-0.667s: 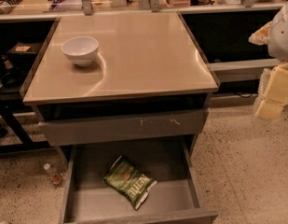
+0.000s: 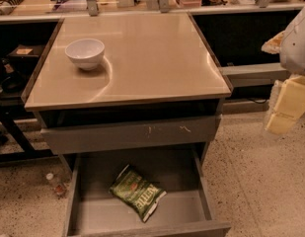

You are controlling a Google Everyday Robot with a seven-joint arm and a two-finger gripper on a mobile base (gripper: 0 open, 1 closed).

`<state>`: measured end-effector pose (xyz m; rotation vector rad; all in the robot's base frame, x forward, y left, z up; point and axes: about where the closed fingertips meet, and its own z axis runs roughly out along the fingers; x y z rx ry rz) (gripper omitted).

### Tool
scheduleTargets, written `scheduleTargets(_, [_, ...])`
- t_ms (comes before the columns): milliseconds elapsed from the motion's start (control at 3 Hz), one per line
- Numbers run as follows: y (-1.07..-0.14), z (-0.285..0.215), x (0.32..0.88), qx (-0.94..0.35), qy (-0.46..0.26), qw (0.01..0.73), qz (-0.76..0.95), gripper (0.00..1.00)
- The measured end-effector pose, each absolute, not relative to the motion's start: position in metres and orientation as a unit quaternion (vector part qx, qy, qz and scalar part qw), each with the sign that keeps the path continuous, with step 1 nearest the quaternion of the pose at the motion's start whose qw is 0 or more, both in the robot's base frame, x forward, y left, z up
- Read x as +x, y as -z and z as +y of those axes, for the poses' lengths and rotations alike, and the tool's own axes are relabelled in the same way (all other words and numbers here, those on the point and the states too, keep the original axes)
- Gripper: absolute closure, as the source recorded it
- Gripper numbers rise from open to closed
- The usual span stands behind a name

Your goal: Pick green jalapeno chip bag from middle drawer and place on counter

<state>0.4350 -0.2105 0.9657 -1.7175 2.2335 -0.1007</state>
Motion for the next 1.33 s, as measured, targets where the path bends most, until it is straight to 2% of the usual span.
scheduleTargets(667, [-0.891, -0.173, 0.434, -0.6, 0.006, 0.155, 0.785, 0.0])
scheduleTargets(1333, [-0.863, -0.16, 0.428, -0.597, -0.017, 0.157, 0.786, 0.0])
